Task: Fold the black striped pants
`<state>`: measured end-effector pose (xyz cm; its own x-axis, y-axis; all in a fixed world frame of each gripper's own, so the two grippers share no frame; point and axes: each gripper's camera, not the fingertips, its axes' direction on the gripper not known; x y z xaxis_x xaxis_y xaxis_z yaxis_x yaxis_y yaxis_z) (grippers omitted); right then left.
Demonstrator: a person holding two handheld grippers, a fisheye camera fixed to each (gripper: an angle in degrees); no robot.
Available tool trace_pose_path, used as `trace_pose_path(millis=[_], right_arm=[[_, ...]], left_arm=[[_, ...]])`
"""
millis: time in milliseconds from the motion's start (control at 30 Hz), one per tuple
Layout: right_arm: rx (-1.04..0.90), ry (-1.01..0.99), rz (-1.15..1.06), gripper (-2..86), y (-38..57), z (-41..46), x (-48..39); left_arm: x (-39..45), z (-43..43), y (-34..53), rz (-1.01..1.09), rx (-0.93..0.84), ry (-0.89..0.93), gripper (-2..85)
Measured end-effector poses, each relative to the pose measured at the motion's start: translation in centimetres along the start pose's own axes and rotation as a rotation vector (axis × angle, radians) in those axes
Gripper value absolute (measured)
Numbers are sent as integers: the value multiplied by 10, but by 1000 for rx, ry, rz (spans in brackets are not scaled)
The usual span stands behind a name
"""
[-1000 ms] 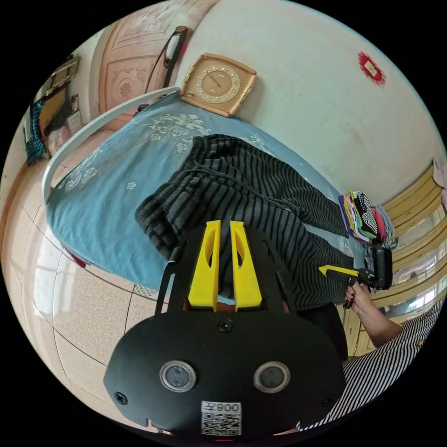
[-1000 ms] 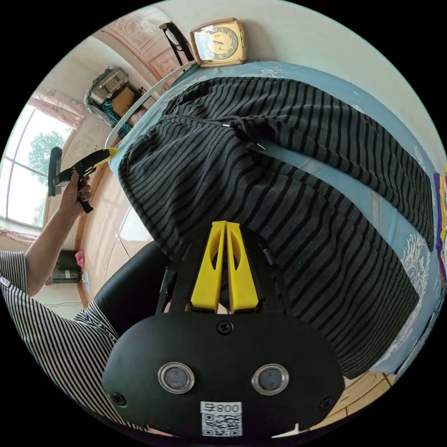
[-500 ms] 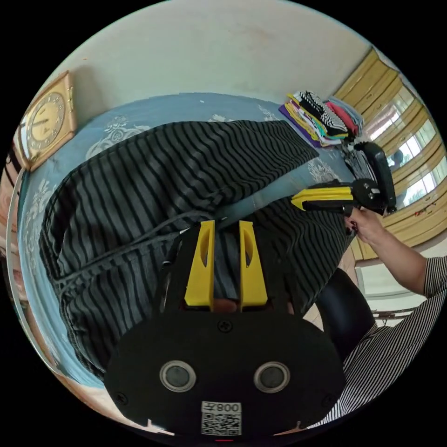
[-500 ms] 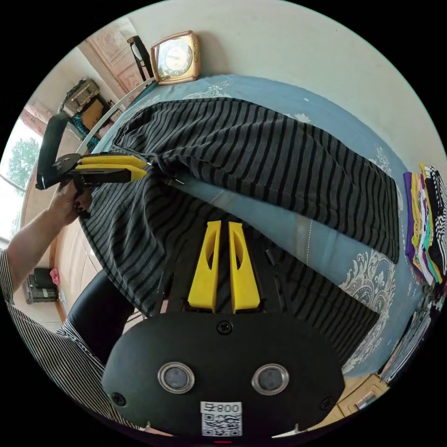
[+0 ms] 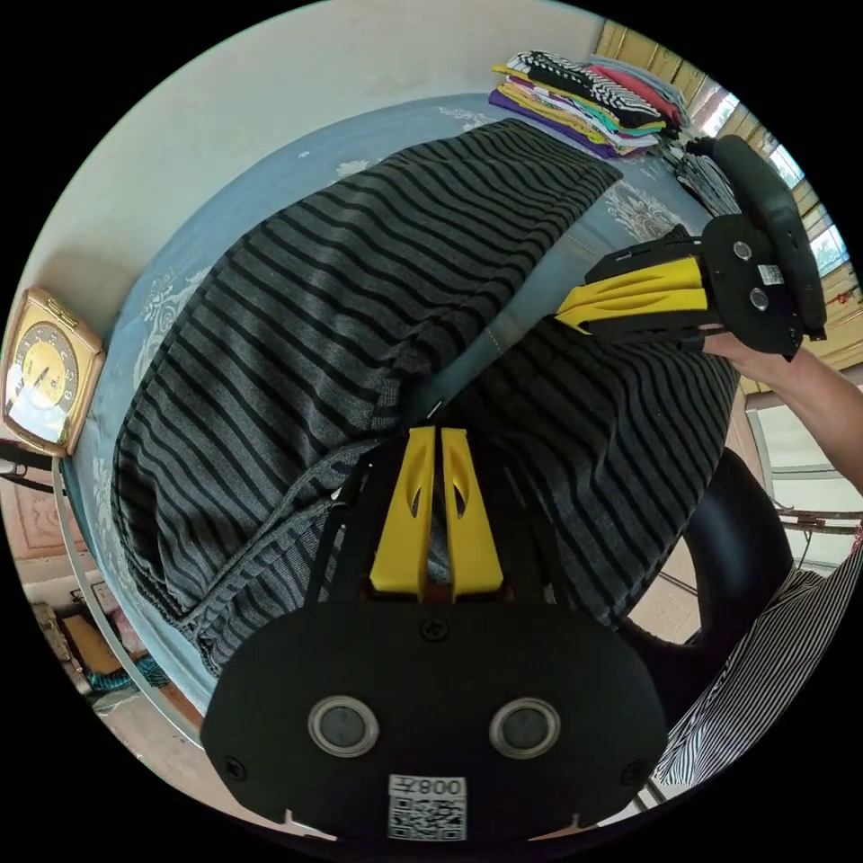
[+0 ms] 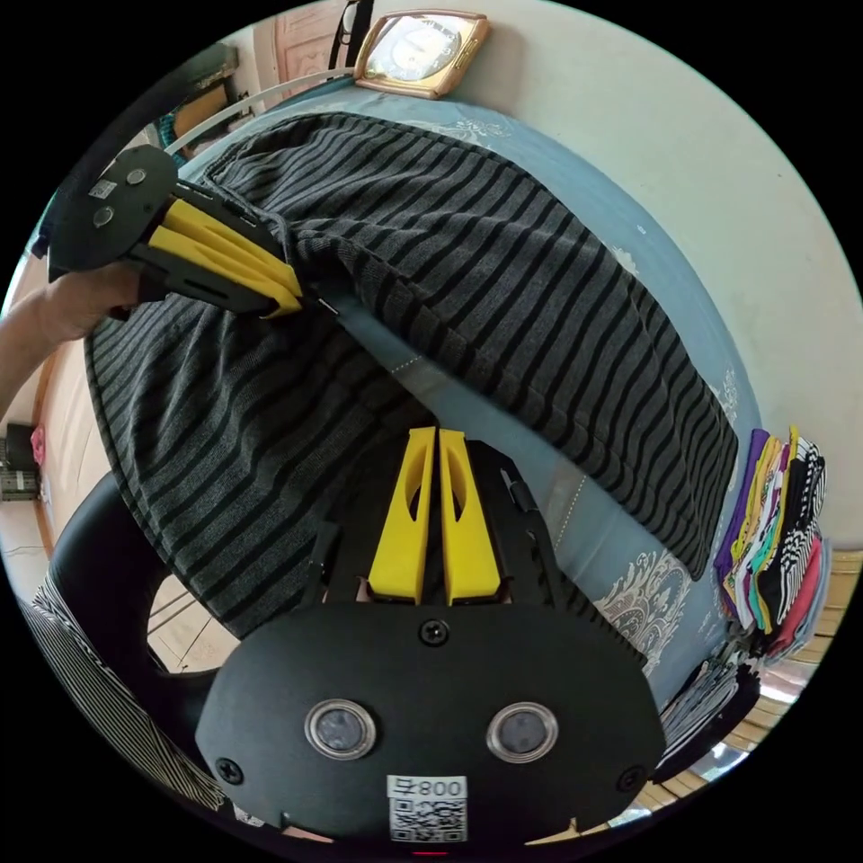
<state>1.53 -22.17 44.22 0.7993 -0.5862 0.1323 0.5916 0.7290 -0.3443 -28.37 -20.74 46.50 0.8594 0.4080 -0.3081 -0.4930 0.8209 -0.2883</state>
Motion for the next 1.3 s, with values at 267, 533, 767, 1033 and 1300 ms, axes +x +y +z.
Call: trace_pose_path(millis=[267, 533, 767, 1033, 1300], right_arm=[[-37, -87, 94, 5, 3, 17, 40], [-39, -71, 110, 7, 18, 30, 62], [-3, -178, 206, 7, 44, 31, 106], [174, -293, 396, 0, 112, 5, 180], [-21, -200, 448, -1, 191, 52, 214]], left_arm=[[10, 21, -54, -36, -42, -1, 15], [20, 25, -82, -49, -55, 3, 15], [25, 14, -99, -71, -49, 20, 17], [37, -37, -68, -161, 181, -3, 15], [49, 12, -71, -176, -9, 18, 6]])
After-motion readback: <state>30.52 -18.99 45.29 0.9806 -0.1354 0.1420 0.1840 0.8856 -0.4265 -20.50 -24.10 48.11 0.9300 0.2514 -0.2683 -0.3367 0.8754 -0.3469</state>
